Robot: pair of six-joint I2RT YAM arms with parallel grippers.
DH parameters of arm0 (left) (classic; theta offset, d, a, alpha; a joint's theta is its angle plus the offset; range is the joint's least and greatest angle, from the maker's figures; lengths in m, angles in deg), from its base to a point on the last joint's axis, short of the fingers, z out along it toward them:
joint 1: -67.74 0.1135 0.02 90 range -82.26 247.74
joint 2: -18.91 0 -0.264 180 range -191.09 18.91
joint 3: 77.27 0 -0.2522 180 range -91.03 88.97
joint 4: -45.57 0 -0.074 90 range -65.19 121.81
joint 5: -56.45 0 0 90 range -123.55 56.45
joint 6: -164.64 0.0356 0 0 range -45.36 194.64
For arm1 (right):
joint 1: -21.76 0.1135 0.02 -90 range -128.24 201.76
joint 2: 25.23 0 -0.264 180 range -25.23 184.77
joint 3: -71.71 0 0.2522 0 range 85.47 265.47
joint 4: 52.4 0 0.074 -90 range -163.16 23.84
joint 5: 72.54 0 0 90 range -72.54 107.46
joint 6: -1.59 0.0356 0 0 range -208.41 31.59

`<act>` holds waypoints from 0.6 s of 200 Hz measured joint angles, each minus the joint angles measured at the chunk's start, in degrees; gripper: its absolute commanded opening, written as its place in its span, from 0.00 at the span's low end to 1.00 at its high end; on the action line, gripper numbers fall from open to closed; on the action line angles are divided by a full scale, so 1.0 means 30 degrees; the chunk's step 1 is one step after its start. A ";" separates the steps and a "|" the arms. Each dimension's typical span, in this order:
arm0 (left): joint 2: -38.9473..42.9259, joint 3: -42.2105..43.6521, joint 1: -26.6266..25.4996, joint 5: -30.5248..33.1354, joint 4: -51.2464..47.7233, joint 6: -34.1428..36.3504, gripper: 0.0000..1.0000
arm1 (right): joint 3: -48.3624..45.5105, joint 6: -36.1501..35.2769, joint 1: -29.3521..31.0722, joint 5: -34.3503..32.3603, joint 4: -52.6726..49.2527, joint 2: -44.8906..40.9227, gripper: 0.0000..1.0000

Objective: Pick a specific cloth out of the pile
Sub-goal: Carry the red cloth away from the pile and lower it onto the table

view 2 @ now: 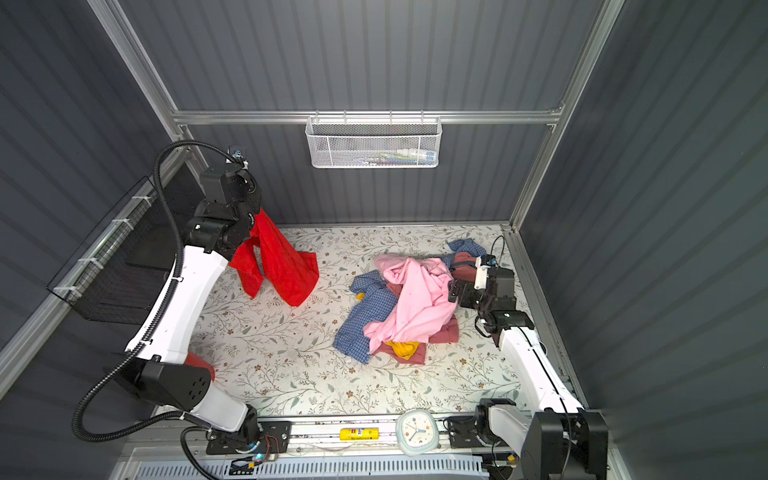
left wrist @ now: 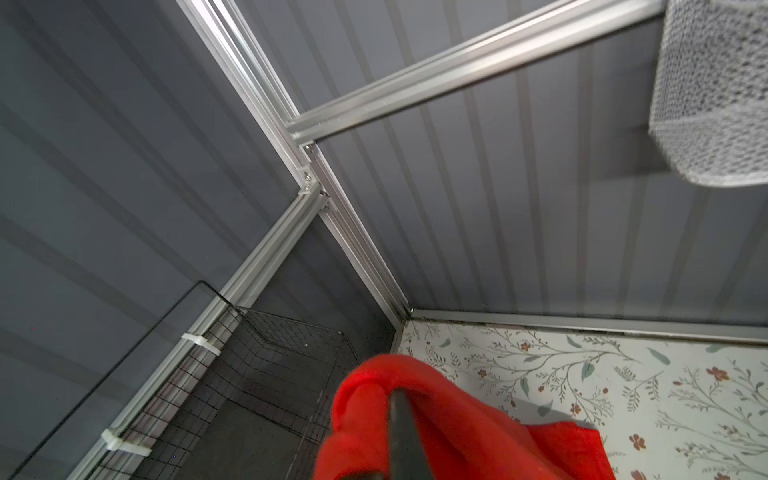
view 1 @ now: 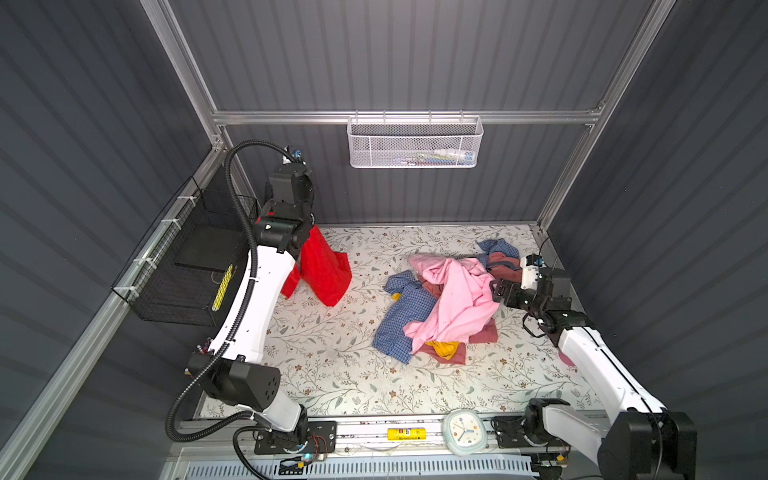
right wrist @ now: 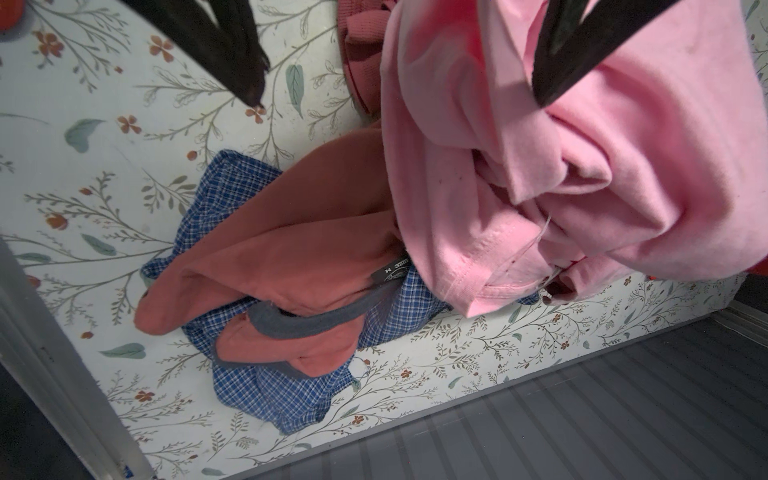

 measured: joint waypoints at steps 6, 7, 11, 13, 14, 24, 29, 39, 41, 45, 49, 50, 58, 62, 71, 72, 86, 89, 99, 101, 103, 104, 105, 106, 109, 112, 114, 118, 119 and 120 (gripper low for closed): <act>-0.0073 0.0087 0.0000 -0.0007 -0.0080 0.0000 0.00 | 0.0000 0.0000 0.0000 -0.0051 0.0000 0.0000 0.99; -0.0087 0.0102 0.0000 -0.0015 -0.0095 0.0000 0.00 | 0.0000 0.0000 0.0000 -0.0051 0.0000 0.0000 0.99; -0.0117 0.0131 0.0000 -0.0036 -0.0146 0.0000 0.00 | 0.0000 0.0000 0.0000 -0.0058 0.0000 -0.0007 0.99; -0.0124 0.0131 0.0000 -0.0066 -0.0189 -0.0007 0.00 | 0.0000 0.0000 0.0000 -0.0073 -0.0007 -0.0015 0.99; -0.0146 0.0131 0.0000 -0.0087 -0.0211 -0.0007 0.00 | 0.0000 0.0000 0.0000 -0.0095 -0.0007 -0.0015 0.99; -0.0160 0.0131 -0.0007 -0.0284 -0.0284 -0.0080 0.00 | 0.0000 0.0000 0.0000 -0.0117 -0.0022 -0.0058 0.99; -0.0160 0.0131 -0.0095 -0.0393 -0.0350 -0.0138 0.00 | 0.0000 0.0000 0.0000 -0.0138 -0.0029 -0.0087 0.99; -0.0160 0.0124 -0.0299 -0.0503 -0.0510 -0.0138 0.00 | 0.0000 0.0007 0.0000 -0.0182 -0.0044 -0.0124 0.99; -0.0160 0.0124 -0.0408 -0.0459 -0.0554 -0.0153 0.00 | 0.0000 0.0000 0.0000 -0.0182 -0.0044 -0.0138 0.99; -0.0182 0.0124 -0.0554 -0.0481 -0.0648 -0.0153 0.00 | 0.0000 0.0007 0.0000 -0.0189 -0.0051 -0.0146 0.99; -0.0226 0.0124 -0.0845 -0.0415 -0.0765 -0.0153 0.00 | 0.0000 0.0007 0.0000 -0.0189 -0.0058 -0.0160 0.99; -0.0233 0.0124 -0.0889 -0.0415 -0.0787 -0.0146 0.00 | 0.0000 0.0007 0.0000 -0.0197 -0.0058 -0.0168 0.99; -0.0335 0.0219 -0.1494 -0.0357 -0.0991 -0.0255 0.00 | 0.0000 0.0007 0.0000 -0.0197 -0.0073 -0.0204 0.99; -0.0379 0.0328 -0.1792 -0.0357 -0.1035 -0.0379 0.00 | 0.0000 0.0007 0.0000 -0.0197 -0.0080 -0.0219 0.99; -0.0452 0.0743 -0.2375 -0.0517 -0.1224 -0.0794 0.00 | 0.0000 0.0007 0.0000 -0.0197 -0.0102 -0.0284 0.99; -0.0459 0.0787 -0.2412 -0.0554 -0.1239 -0.0852 0.00 | 0.0000 0.0007 0.0000 -0.0197 -0.0109 -0.0291 0.99; -0.0474 0.1938 -0.3133 -0.1319 -0.1552 -0.1960 0.00 | 0.0000 0.0007 0.0000 -0.0204 -0.0153 -0.0393 0.99; -0.0474 0.2186 -0.3198 -0.1486 -0.1581 -0.2215 0.00 | 0.0000 0.0007 0.0000 -0.0219 -0.0168 -0.0415 0.99; -0.0474 0.3162 -0.3279 -0.2178 -0.1727 -0.3126 0.00 | 0.0000 0.0007 0.0000 -0.0248 -0.0219 -0.0525 0.99; -0.0474 0.3300 -0.3279 -0.2280 -0.1727 -0.3264 0.00 | 0.0000 0.0007 0.0000 -0.0248 -0.0240 -0.0546 0.99; -0.0474 0.3519 -0.3257 -0.2426 -0.1785 -0.3490 0.00 | 0.0000 0.0000 0.0000 -0.0248 -0.0248 -0.0568 0.99; -0.0474 0.3592 -0.3257 -0.2484 -0.1785 -0.3563 0.00 | 0.0000 0.0007 0.0000 -0.0248 -0.0255 -0.0576 0.99; -0.0474 0.3650 -0.3249 -0.2535 -0.1800 -0.3643 0.00 | 0.0000 0.0007 0.0000 -0.0248 -0.0262 -0.0583 0.99; -0.0474 0.3723 -0.3242 -0.2586 -0.1814 -0.3723 0.00 | 0.0000 0.0000 0.0000 -0.0248 -0.0262 -0.0590 0.99; -0.0474 0.4044 -0.3206 -0.2812 -0.1843 -0.4073 0.00 | 0.0000 0.0000 0.0000 -0.0248 -0.0277 -0.0612 0.99; -0.0474 0.4284 -0.3184 -0.3024 -0.1887 -0.4342 0.00 | 0.0000 0.0000 0.0000 -0.0248 -0.0277 -0.0627 0.99; -0.0474 0.4401 -0.3177 -0.3118 -0.1902 -0.4473 0.00 | 0.0000 0.0000 0.0000 -0.0248 -0.0277 -0.0634 0.99; -0.0474 0.4721 -0.3162 -0.3402 -0.1967 -0.4816 0.00 | 0.0000 0.0000 0.0000 -0.0248 -0.0284 -0.0641 0.99; -0.0474 0.4765 -0.3162 -0.3461 -0.1982 -0.4874 0.00 | 0.0000 0.0000 0.0000 -0.0248 -0.0284 -0.0641 0.99; -0.0474 0.4816 -0.3162 -0.3526 -0.1996 -0.4947 0.00 | 0.0000 0.0007 0.0000 -0.0248 -0.0284 -0.0641 0.99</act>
